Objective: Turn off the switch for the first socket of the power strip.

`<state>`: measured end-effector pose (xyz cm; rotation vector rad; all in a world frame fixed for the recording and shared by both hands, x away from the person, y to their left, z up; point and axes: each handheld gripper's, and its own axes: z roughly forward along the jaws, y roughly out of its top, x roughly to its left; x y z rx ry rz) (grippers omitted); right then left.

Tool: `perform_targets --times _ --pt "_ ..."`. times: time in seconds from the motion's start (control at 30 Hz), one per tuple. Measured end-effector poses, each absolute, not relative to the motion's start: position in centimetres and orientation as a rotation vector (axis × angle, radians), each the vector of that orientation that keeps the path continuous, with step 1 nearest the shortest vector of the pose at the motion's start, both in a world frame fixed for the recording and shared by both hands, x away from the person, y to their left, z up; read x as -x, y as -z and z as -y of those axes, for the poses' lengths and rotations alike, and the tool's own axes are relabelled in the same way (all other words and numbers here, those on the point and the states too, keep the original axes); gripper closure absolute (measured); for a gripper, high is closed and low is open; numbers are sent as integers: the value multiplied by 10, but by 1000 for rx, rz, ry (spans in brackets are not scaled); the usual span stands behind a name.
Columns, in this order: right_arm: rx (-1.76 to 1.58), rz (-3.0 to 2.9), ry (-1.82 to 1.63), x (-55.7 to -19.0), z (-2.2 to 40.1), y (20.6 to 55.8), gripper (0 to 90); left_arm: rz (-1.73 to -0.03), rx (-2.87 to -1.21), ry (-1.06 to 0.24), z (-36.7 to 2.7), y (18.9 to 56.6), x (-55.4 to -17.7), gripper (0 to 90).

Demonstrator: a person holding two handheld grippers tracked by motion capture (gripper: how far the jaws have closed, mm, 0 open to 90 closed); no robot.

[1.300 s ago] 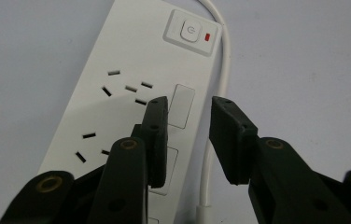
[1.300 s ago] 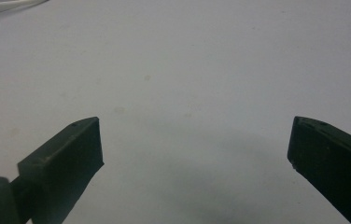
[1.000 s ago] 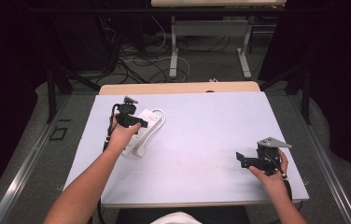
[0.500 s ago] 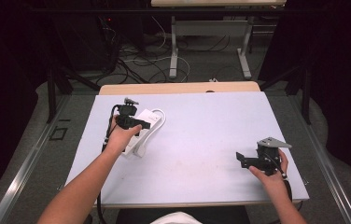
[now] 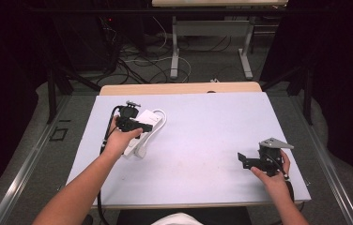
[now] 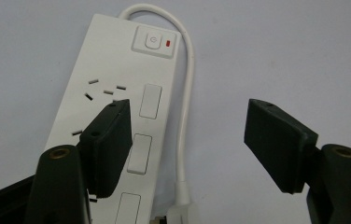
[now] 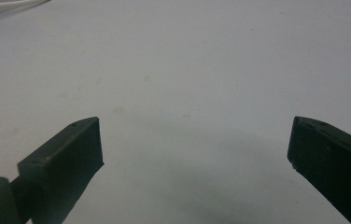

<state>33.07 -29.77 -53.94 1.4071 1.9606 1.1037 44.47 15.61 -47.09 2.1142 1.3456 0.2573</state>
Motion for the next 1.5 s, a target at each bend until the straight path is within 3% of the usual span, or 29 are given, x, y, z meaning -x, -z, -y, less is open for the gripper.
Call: perform_targets --times 0.53,1.17,1.5 --pt "-1405 -1961 -1106 -330 298 539 25 -1276 -2096 -252 -169 461 -429 289" --pt "-1402 -1959 -1105 -330 298 539 25 -1339 -1960 -230 -198 456 -406 9" --pt "-1403 -1958 -1105 -330 298 539 25 -1308 -1895 -269 -215 457 -388 2"
